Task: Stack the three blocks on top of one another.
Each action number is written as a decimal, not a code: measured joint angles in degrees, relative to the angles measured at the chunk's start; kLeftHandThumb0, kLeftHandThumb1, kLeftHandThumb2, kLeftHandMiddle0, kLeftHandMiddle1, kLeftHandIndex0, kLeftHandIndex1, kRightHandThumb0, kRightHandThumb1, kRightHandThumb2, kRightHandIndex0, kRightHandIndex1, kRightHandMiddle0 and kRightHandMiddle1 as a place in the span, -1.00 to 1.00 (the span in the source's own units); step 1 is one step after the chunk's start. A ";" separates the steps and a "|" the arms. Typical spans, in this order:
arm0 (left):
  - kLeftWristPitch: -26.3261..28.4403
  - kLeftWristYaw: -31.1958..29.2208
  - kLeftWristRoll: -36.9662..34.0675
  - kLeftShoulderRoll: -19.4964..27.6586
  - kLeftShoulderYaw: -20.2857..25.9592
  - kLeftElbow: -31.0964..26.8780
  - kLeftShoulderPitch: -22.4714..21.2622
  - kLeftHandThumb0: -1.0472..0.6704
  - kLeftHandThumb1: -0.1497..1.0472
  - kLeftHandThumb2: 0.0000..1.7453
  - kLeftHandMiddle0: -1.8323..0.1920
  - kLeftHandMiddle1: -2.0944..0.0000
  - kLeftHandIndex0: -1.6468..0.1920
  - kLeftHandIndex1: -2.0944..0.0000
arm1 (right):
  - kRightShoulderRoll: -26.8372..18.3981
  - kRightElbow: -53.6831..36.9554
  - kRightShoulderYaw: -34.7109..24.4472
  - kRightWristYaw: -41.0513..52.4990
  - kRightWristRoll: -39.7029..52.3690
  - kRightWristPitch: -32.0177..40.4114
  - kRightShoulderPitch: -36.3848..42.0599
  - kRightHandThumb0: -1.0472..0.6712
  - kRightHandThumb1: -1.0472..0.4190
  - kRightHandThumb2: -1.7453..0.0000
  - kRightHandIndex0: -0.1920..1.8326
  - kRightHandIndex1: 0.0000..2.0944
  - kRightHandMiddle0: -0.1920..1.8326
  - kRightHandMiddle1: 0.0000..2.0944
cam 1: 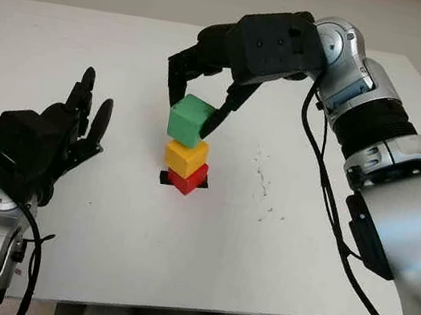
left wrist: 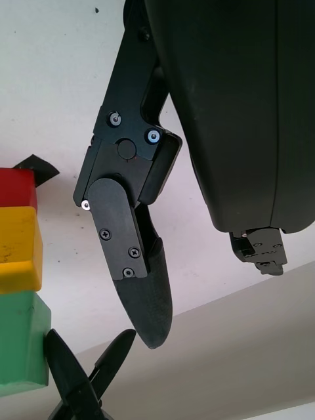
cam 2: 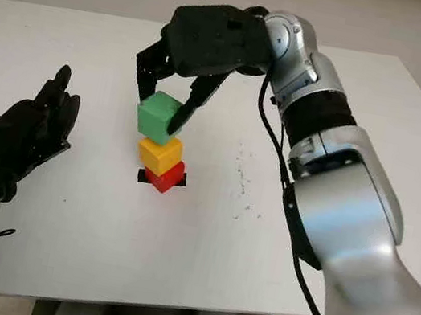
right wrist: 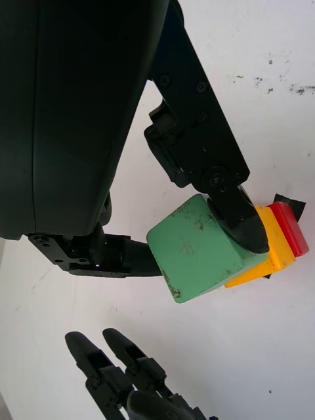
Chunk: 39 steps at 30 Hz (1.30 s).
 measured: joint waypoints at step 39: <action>0.83 -0.84 -0.33 0.20 -0.02 -1.06 0.94 -0.73 1.00 -0.20 1.00 1.00 1.00 1.00 | 0.65 -0.06 0.76 -0.63 -0.19 0.35 1.49 -0.30 -0.83 0.94 -0.55 -0.95 -0.42 0.44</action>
